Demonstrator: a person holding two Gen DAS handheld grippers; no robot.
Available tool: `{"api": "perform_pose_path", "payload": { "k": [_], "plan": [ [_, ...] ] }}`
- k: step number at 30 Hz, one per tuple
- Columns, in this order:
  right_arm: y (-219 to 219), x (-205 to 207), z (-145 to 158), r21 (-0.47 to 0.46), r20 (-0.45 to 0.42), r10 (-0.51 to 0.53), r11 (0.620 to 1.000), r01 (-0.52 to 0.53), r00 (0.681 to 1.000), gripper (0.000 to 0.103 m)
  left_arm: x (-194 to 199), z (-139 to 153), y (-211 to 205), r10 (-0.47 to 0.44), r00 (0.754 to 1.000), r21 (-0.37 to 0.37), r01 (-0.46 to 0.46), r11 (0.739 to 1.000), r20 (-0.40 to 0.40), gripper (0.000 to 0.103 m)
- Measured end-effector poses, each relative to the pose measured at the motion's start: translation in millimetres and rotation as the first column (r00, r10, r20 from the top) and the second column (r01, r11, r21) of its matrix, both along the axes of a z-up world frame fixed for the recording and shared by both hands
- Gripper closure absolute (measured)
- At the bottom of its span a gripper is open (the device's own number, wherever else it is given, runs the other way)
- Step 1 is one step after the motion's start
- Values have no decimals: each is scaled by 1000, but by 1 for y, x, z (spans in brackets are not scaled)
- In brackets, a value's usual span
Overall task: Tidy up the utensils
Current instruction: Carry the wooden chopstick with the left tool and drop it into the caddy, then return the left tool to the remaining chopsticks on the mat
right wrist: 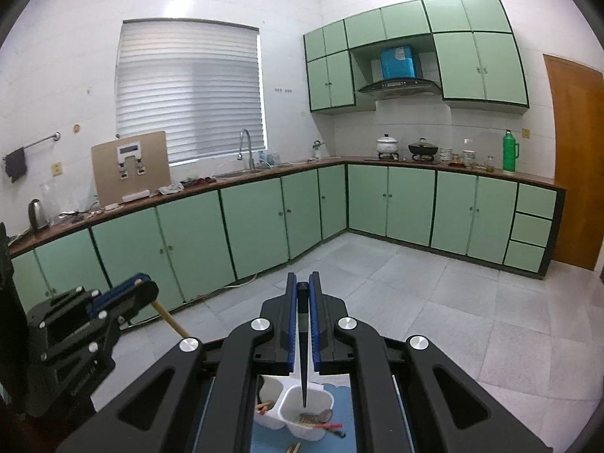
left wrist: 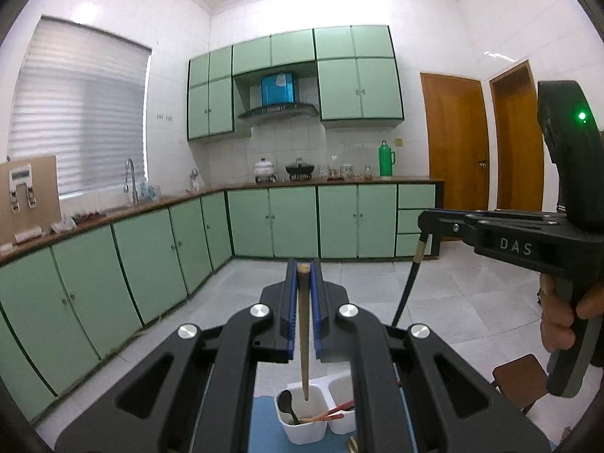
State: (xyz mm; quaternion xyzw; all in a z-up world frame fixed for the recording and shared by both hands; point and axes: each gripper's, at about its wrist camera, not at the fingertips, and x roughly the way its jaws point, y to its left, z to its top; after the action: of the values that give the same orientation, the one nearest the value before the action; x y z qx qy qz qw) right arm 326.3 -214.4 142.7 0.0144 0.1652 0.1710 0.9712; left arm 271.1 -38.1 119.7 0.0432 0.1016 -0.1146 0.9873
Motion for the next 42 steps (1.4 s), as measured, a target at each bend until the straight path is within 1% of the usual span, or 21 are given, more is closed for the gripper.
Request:
{"api": "perform_pose_path", "payload": {
  "k": [5, 9, 11, 13, 15, 18, 20, 21, 22, 23, 26, 27, 29, 31, 33, 35, 36, 37, 39, 40, 42],
  "plan": [
    [4, 22, -25, -11, -29, -20, 1000, 20, 999, 97, 27, -29, -3, 2, 999, 1, -2, 1000, -48, 97],
    [3, 35, -50, 11, -98, -10, 1000, 11, 995, 97, 49, -51, 0, -10, 992, -7, 9, 1000, -122, 97],
    [2, 37, -60, 2, -123, -21, 1000, 21, 992, 94, 55, -61, 5, -1, 986, -14, -2, 1000, -165, 96],
    [-1, 34, -64, -6, -124, -24, 1000, 24, 992, 90, 56, -62, 9, -3, 983, -28, -2, 1000, -183, 93],
    [-6, 30, -63, -6, -117, -30, 1000, 30, 993, 88, 51, -60, 13, 5, 986, -22, -9, 1000, -167, 85],
    [-16, 19, -59, 1, -103, -38, 999, 39, 994, 84, 38, -55, 18, 8, 989, -28, -13, 1000, -151, 82],
    [-22, 8, -56, 7, -89, -44, 999, 44, 995, 79, 24, -49, 22, 11, 991, -38, -16, 999, -132, 79],
    [-27, 1, -54, 14, -79, -47, 999, 48, 996, 77, 19, -49, 24, 11, 992, -41, -17, 999, -124, 75],
    [-31, -6, -52, 22, -72, -49, 998, 50, 996, 72, 8, -47, 26, 16, 994, -45, -21, 999, -113, 71],
    [-36, -17, -52, 36, -62, -48, 998, 50, 997, 67, -1, -47, 26, 20, 994, -45, -25, 999, -106, 69],
    [-45, -43, -58, 47, -50, -48, 998, 50, 998, 61, -31, -55, 28, 25, 995, -49, -29, 998, -93, 65],
    [-46, -52, -63, 45, -49, -48, 998, 50, 998, 57, -39, -60, 28, 22, 995, -51, -27, 998, -98, 63],
    [-48, -77, -82, 32, -51, -63, 997, 65, 997, 45, -56, -74, 30, 19, 994, -59, -26, 998, -109, 60],
    [-46, -94, -103, 22, -67, -76, 997, 78, 995, 39, -69, -92, 27, 15, 990, -59, -23, 998, -139, 57],
    [-41, -110, -130, -9, -98, -93, 996, 93, 991, 36, -82, -119, 24, 20, 983, -46, -29, 999, -182, 55],
    [-37, -123, -160, -46, -140, -118, 993, 113, 983, 31, -90, -144, 24, 14, 973, -44, -25, 999, -232, 54],
    [-36, -128, -171, -47, -160, -123, 992, 117, 979, 28, -94, -158, 25, 15, 965, -43, -27, 999, -261, 53],
    [-36, -133, -186, -34, -197, -128, 992, 123, 972, 28, -96, -176, 24, 15, 953, -36, -28, 999, -302, 53],
    [-37, -139, -210, -19, -253, -132, 991, 132, 958, 27, -101, -201, 26, 24, 937, -19, -33, 999, -348, 53],
    [-36, -142, -225, -22, -284, -145, 989, 145, 948, 27, -102, -218, 27, 28, 923, -15, -36, 999, -384, 53],
    [-34, -148, -245, -29, -323, -153, 988, 151, 934, 27, -104, -241, 30, 37, 900, -6, -44, 999, -434, 53]
  ]
}}
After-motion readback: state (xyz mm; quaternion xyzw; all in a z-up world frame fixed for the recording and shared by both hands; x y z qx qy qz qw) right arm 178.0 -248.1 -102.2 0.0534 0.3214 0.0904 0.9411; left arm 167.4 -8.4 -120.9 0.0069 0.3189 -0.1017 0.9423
